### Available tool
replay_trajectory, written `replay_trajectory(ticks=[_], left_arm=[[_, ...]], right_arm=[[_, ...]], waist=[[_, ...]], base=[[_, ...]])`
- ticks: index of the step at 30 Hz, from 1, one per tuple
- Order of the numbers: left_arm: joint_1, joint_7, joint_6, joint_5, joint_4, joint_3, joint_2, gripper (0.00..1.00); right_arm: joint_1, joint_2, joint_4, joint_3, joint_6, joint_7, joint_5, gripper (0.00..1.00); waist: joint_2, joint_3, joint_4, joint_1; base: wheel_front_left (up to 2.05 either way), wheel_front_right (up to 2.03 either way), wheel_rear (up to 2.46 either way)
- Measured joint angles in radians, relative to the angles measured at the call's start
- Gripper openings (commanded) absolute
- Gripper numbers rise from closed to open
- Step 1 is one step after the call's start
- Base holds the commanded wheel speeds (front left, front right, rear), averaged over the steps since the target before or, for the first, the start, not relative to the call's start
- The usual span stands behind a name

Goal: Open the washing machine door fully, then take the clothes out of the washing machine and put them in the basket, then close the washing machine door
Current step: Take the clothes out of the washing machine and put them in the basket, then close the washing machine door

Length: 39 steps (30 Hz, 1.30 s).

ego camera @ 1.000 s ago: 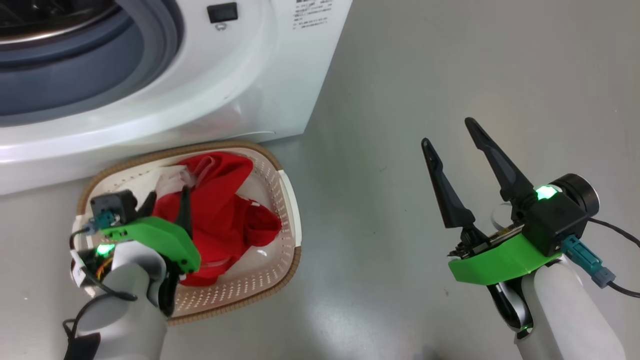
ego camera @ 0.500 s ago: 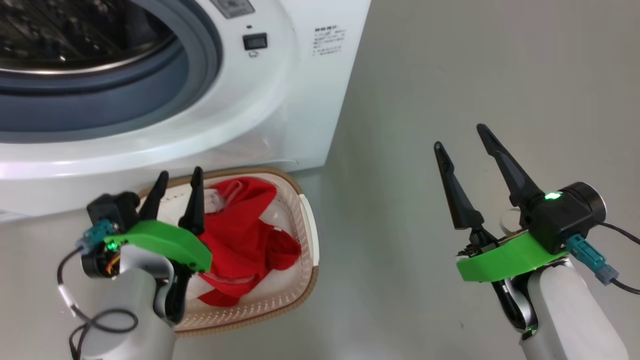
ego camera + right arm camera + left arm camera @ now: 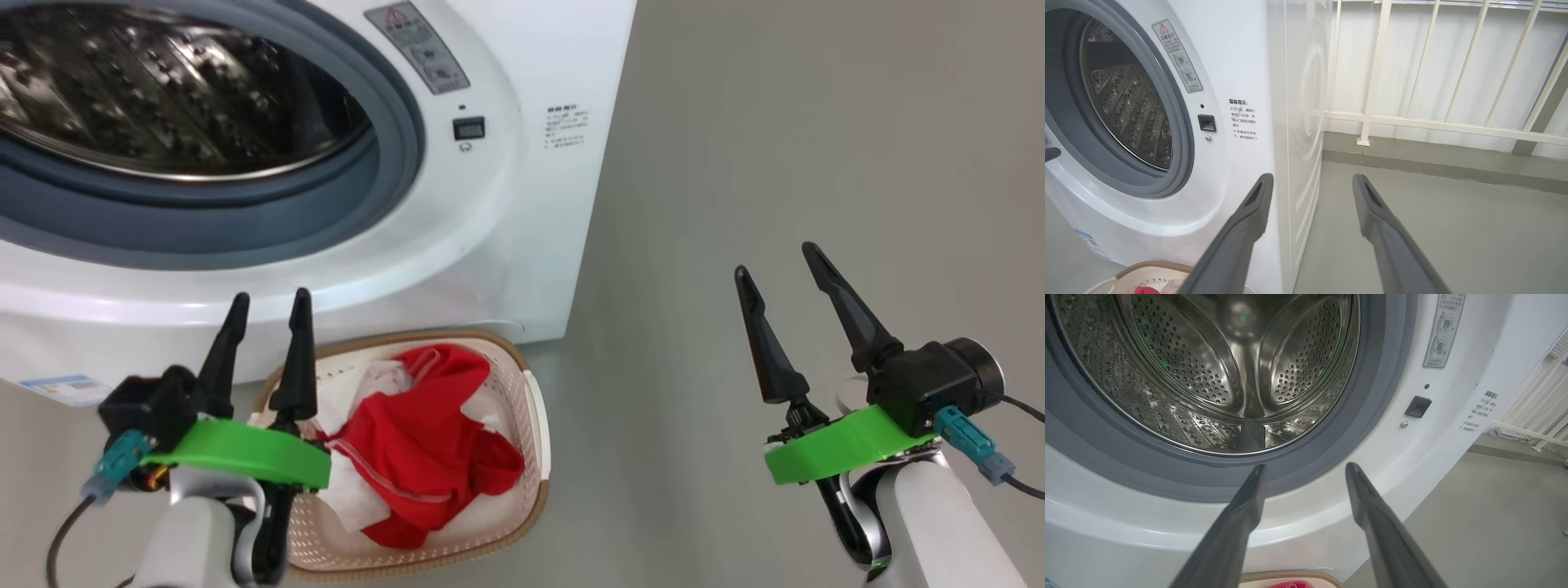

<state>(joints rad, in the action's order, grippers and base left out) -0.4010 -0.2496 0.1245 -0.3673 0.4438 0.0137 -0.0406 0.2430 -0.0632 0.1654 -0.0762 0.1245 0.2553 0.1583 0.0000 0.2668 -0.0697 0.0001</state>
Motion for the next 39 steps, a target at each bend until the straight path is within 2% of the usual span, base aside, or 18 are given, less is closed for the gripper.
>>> replay_trajectory(ticks=[12,20,27,39], left_arm=[[0.128,0.000,0.001,0.046,-0.156,-0.029,-0.002,1.00],[0.185,0.000,-0.002,0.069,-0.194,-0.043,-0.016,1.00],[0.257,0.002,-0.029,0.084,-0.231,-0.044,-0.025,1.00],[0.340,0.030,-0.047,0.086,-0.272,-0.049,-0.038,1.00]], right_arm=[[-0.056,0.000,0.014,0.033,0.000,0.000,0.000,1.00],[-0.081,-0.002,0.026,0.036,0.000,0.000,0.000,1.00],[-0.119,-0.010,0.028,0.035,0.000,0.000,0.001,1.00],[-0.154,-0.025,0.028,0.036,0.000,0.000,0.002,1.00]], waist=[[0.0000,-0.112,0.015,0.0000],[0.0000,-0.165,0.007,0.0000],[0.0000,-0.211,-0.002,0.0000],[0.0000,-0.267,-0.005,0.0000]], base=[[0.00,0.00,0.00],[0.00,0.00,0.00],[0.00,0.00,0.00],[0.00,0.00,0.00]])
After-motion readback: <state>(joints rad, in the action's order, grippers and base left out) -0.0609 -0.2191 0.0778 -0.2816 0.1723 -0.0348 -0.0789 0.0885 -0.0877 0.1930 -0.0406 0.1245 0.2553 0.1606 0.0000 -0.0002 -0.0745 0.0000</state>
